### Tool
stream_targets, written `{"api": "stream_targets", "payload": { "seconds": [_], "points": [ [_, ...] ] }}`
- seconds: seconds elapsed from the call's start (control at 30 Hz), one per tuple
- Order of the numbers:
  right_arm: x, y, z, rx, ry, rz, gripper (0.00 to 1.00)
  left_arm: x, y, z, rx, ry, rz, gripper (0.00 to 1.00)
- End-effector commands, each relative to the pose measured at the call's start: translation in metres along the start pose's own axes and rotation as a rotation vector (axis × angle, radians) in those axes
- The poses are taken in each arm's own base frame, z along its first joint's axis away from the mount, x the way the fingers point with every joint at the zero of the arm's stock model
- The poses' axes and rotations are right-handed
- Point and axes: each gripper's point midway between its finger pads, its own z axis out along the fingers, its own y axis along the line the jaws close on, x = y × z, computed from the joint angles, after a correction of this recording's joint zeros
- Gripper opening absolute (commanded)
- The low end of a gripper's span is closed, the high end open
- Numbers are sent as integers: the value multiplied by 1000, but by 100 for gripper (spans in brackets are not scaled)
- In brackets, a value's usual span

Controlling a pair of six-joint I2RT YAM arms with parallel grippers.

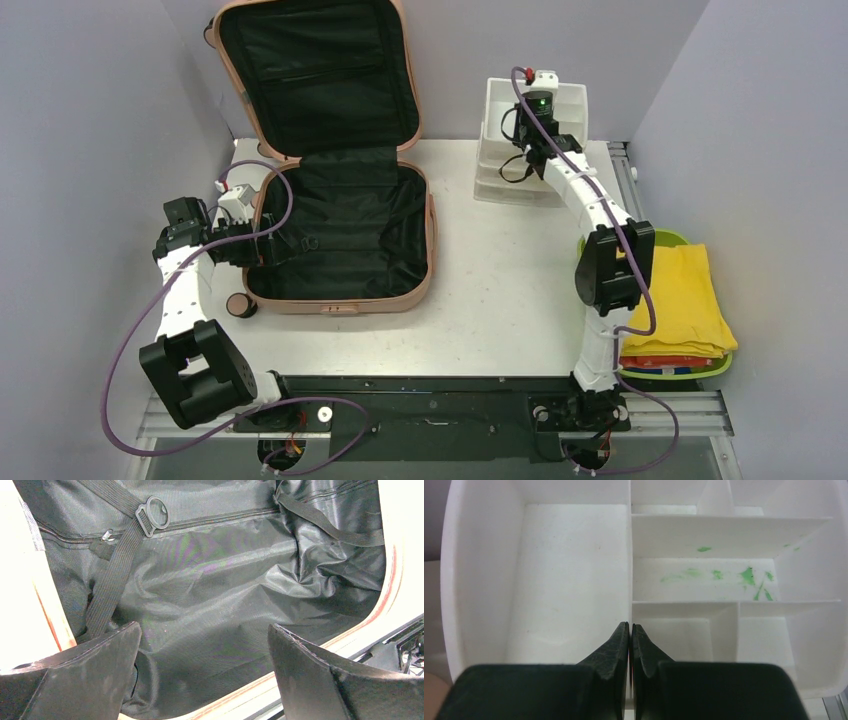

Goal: Open, take out, and arrange the luggage
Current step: Adjust the storage box at the center of the board.

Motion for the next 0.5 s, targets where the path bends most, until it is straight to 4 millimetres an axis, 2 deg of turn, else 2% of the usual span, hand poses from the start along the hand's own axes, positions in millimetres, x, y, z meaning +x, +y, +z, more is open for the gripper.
{"api": "stream_targets", "payload": {
  "seconds": [0.0,0.03,0.07,0.1,0.13,0.17,0.23,0.37,0.47],
  "points": [
    [-13,-10,-44,-29,3,18,0,-12,-7,-6,13,-55,48,96],
    [-17,-9,-52,-41,-7,25,0,-13,-8,-7,14,-57,49,96],
    [-6,-9,-54,-48,12,18,0,-13,-8,-7,14,-58,50,96],
    [-8,-8,-62,-57,3,18,0,-14,-9,-8,14,-59,51,96],
    [3,-7,-63,-60,21,10,0,-14,-9,-8,14,-60,51,96],
    [2,-6,-71,-67,12,12,0,-15,-10,-9,15,-63,53,96],
    [22,-5,-79,-76,40,-6,0,-16,-11,-10,18,-65,53,96],
    [42,0,-95,-98,63,-27,0,-16,-14,-12,23,-71,55,96],
    [45,3,-110,-113,55,-31,0,-17,-16,-14,24,-78,64,96]
  ]
}}
